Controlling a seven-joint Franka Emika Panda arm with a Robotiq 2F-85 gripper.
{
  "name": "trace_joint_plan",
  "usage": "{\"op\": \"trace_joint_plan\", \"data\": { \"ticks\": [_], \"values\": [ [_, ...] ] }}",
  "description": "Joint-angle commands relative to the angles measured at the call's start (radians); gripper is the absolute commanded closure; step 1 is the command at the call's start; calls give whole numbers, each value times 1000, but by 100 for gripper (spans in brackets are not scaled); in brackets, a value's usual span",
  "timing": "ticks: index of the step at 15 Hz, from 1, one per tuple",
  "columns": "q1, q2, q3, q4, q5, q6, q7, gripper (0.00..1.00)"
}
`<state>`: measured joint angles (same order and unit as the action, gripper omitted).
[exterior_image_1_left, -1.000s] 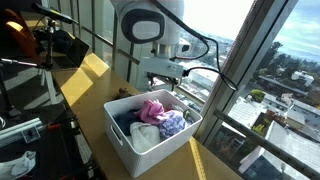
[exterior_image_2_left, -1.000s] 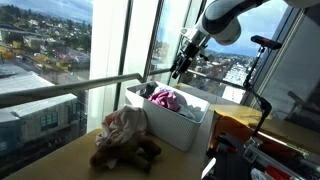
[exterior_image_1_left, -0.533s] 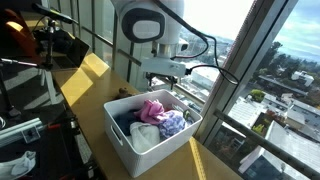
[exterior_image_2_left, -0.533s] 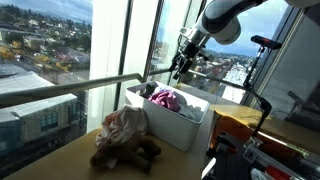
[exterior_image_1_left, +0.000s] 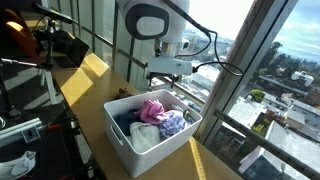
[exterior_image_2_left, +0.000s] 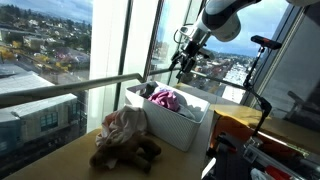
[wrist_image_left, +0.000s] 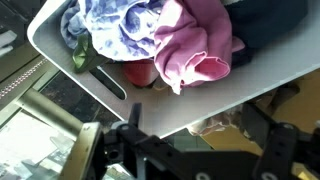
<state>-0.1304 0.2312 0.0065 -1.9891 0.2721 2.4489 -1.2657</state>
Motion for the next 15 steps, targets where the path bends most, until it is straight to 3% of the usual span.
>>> {"op": "trace_joint_plan", "data": {
  "ticks": [1,8,15],
  "values": [
    [-7,1,8,0,-5,-1,5,0],
    [-8,7,9,-27,-17,38,-18,0],
    [97,80,93,3,-139,123,-5,0]
  ]
}}
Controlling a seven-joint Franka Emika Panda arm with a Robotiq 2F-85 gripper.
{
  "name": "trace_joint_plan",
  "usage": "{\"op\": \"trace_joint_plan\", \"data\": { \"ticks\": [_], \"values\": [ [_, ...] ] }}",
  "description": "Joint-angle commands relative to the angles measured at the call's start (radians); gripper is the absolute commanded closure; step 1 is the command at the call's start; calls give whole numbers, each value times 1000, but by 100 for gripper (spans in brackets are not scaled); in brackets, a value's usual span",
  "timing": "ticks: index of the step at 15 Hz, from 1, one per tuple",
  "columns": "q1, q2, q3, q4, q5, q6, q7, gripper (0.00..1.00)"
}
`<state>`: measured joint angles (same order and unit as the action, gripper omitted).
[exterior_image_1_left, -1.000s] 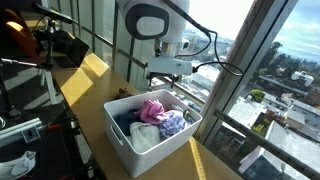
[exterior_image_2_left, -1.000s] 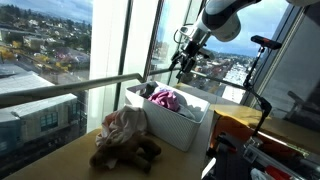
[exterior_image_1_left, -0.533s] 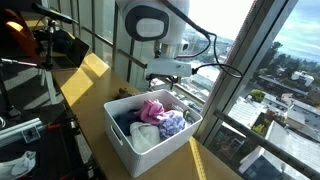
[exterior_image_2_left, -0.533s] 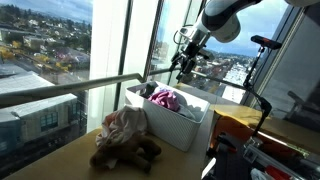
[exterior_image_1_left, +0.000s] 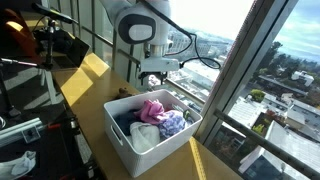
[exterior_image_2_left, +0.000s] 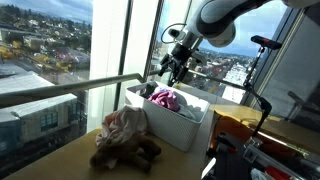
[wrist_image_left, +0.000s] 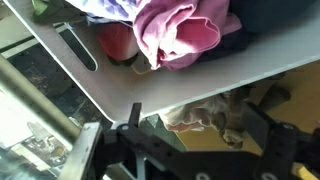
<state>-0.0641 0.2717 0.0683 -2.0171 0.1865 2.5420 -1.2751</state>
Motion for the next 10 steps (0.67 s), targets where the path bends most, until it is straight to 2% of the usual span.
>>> {"op": "trace_joint_plan", "data": {
  "ticks": [1,6,10],
  "values": [
    [49,55,45,38,-75,39,9,0],
    [115,162,85,115,-183,52,10,0],
    [192,312,82,240,-331,56,20,0]
  ]
}}
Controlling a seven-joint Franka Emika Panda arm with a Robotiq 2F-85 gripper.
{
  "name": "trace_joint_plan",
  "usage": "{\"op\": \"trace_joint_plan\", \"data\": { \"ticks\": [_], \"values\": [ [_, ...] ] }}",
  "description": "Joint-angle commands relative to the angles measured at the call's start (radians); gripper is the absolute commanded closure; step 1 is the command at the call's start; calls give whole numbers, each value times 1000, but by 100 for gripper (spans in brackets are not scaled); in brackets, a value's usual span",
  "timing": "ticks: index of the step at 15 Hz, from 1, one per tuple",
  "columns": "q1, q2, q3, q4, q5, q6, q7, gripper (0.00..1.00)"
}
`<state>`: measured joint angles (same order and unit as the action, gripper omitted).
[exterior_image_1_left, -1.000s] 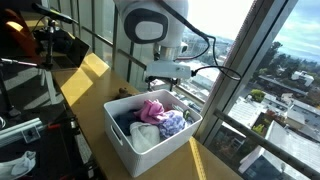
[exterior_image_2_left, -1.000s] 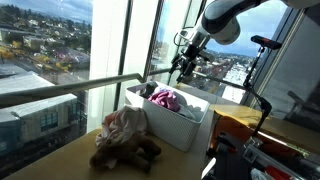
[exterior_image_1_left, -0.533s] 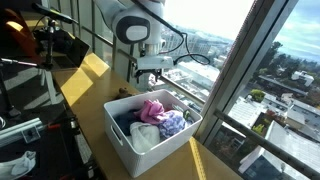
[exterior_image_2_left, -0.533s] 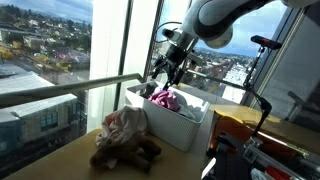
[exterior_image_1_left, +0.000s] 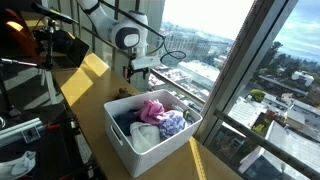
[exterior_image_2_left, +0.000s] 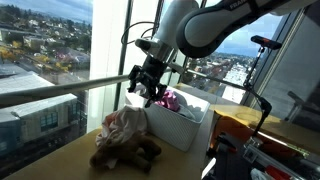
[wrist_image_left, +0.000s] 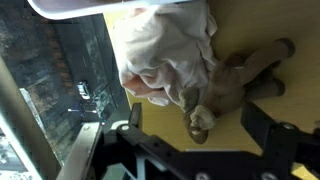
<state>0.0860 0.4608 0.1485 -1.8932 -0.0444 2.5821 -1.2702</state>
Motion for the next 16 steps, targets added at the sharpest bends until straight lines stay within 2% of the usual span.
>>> {"op": "trace_joint_plan", "data": {
  "ticks": [1,4,9,16],
  "values": [
    [63,164,-2,148,-139,17,18,0],
    [108,283,-13,221,-236,21,10,0],
    [107,425,-31,306,-332,12,-18,0],
    [59,489,-24,333,-324,8,-23,0]
  ]
}}
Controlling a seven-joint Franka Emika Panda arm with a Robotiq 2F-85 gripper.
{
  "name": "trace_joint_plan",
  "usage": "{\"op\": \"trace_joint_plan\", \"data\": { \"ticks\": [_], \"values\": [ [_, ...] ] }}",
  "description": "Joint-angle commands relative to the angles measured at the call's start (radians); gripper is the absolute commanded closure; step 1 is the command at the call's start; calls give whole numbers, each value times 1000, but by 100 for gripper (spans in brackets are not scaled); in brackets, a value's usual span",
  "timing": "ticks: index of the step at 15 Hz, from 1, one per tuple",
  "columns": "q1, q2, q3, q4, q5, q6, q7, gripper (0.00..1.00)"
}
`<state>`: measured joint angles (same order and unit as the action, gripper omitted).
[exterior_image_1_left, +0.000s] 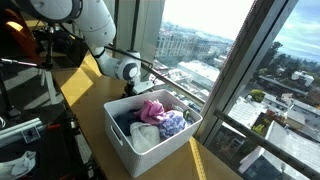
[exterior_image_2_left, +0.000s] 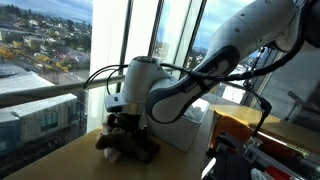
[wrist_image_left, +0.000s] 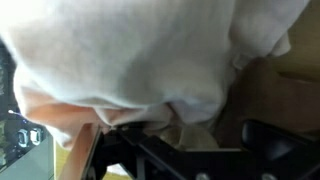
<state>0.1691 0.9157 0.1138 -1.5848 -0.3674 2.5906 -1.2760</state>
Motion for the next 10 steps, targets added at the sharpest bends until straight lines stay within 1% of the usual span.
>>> {"op": "trace_joint_plan", "data": {
  "ticks": [1,2,3,4,5,6,8,10],
  "values": [
    [-31,34,13,22,4,0,-15,25],
    [-37,30,16,16,7,-1,-15,26],
    [-43,22,20,8,11,1,-16,32],
    [-50,15,24,2,14,2,-17,42],
    [-56,6,27,-4,16,3,-18,48],
    [-63,-5,30,-13,18,4,-18,57],
    [-77,-27,40,-35,25,6,-19,70],
    [-86,-57,46,-67,25,15,-16,86]
  ]
}}
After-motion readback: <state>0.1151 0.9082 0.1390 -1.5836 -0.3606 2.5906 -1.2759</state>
